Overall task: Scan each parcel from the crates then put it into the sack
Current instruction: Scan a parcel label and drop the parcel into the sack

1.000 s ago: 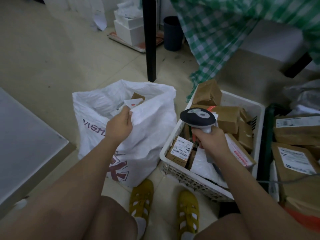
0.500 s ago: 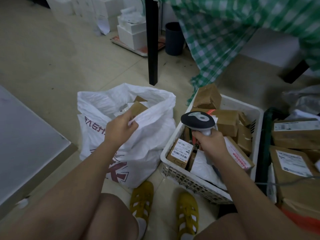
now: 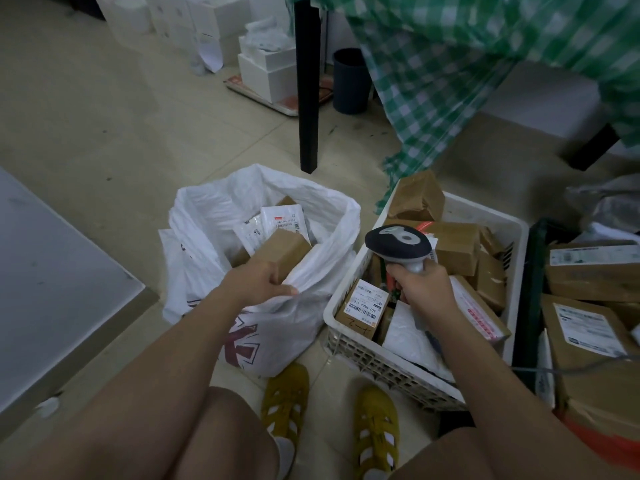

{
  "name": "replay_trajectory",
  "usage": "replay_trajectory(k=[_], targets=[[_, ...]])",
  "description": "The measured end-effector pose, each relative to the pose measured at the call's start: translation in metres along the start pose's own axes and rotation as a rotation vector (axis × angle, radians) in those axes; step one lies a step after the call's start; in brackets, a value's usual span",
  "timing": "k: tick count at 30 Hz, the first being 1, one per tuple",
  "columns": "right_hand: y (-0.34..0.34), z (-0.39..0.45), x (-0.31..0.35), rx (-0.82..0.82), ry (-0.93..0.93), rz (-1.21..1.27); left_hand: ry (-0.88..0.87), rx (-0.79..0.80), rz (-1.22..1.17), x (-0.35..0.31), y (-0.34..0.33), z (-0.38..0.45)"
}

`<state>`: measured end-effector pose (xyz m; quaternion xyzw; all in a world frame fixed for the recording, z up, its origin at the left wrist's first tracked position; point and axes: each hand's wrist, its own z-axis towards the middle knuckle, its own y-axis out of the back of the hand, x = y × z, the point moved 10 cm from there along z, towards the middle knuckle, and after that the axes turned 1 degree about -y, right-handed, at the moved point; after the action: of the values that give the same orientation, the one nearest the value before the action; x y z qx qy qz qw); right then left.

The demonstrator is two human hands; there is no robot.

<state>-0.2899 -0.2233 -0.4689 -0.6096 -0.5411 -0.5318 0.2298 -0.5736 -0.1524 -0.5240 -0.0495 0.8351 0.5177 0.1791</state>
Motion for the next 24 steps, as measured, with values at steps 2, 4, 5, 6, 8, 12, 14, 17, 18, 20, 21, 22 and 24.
replay_trajectory(k=[2,4,5,6,8,12,14,17,18,20,21,22,24], targets=[[0.001,0.000,0.001,0.001,0.006,-0.005,0.034,-0.086,0.019,-0.003,0.011,0.001],[0.004,0.000,0.001,-0.001,0.005,-0.006,-0.027,-0.229,0.024,-0.020,0.027,-0.001],[0.006,0.001,0.000,-0.004,0.001,-0.005,-0.101,-0.296,0.018,-0.035,0.033,-0.002],[0.008,0.002,-0.002,-0.010,-0.005,-0.004,-0.187,-0.350,0.025,-0.052,0.038,-0.004],[0.016,0.005,-0.006,-0.035,-0.017,0.011,-0.327,-0.367,0.066,-0.090,0.036,-0.004],[0.041,0.012,-0.015,-0.103,-0.032,0.016,-0.391,-0.147,0.012,-0.150,-0.009,0.020],[0.056,0.016,-0.022,-0.126,-0.042,0.037,-0.368,-0.058,-0.047,-0.166,-0.037,0.036],[0.076,0.020,-0.031,-0.164,-0.058,0.077,-0.375,0.097,-0.043,-0.190,-0.088,0.054],[0.081,0.021,-0.035,-0.172,-0.064,0.093,-0.391,0.148,-0.015,-0.196,-0.105,0.057],[0.087,0.025,-0.043,-0.172,-0.080,0.124,-0.404,0.240,0.067,-0.203,-0.135,0.068],[0.089,0.027,-0.046,-0.167,-0.091,0.130,-0.400,0.277,0.120,-0.202,-0.148,0.075],[0.090,0.029,-0.049,-0.164,-0.099,0.132,-0.403,0.301,0.180,-0.202,-0.159,0.082],[0.091,0.033,-0.053,-0.164,-0.107,0.124,-0.412,0.327,0.295,-0.199,-0.176,0.093]])
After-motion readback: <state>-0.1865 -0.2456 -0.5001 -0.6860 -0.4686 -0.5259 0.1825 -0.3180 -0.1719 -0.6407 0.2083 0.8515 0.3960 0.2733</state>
